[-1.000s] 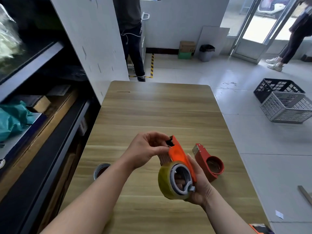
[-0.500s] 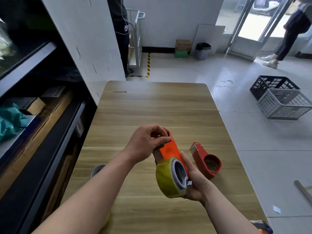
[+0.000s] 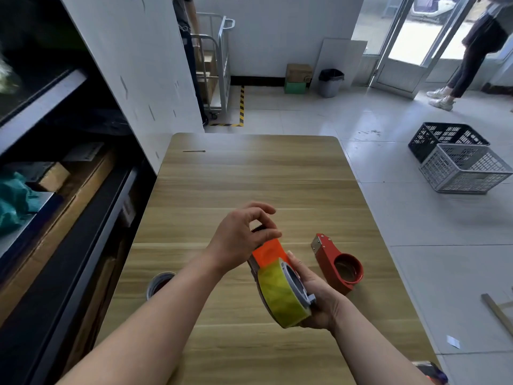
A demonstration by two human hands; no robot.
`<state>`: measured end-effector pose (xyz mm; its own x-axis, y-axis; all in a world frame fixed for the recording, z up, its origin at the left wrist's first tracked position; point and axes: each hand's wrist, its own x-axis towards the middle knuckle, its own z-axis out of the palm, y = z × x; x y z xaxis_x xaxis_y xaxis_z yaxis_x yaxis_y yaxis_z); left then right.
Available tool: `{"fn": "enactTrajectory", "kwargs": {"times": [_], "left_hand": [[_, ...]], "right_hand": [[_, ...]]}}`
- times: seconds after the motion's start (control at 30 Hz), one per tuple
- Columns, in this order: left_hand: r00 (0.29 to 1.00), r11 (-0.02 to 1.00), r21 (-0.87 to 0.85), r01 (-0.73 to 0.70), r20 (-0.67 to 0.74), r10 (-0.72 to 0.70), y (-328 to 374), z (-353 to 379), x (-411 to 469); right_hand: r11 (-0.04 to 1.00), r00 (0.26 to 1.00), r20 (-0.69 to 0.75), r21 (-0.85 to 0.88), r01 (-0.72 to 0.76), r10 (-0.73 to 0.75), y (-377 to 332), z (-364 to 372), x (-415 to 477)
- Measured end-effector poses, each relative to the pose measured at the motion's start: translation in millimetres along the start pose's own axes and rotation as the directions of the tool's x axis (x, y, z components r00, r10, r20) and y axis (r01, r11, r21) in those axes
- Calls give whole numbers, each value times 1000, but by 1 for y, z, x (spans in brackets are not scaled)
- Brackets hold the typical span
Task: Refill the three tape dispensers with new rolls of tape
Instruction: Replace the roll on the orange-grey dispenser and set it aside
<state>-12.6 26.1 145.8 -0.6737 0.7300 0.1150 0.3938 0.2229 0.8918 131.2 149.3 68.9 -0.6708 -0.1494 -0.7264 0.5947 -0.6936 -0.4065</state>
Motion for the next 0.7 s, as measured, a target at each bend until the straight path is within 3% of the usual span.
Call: {"fn": "enactTrajectory", "kwargs": {"times": [0.23, 0.37, 0.7], "left_hand": [[994, 998, -20, 62, 96, -60, 7, -4, 8], [995, 998, 42, 39, 86, -42, 9, -6, 11], [998, 995, -93, 41, 47, -37, -2, -4, 5]], "right_hand": [[997, 998, 43, -68, -39, 42, -2, 0, -2], [993, 993, 84, -93, -76, 84, -5, 0, -7], [993, 994, 64, -85, -77, 83, -11, -3, -14]]}}
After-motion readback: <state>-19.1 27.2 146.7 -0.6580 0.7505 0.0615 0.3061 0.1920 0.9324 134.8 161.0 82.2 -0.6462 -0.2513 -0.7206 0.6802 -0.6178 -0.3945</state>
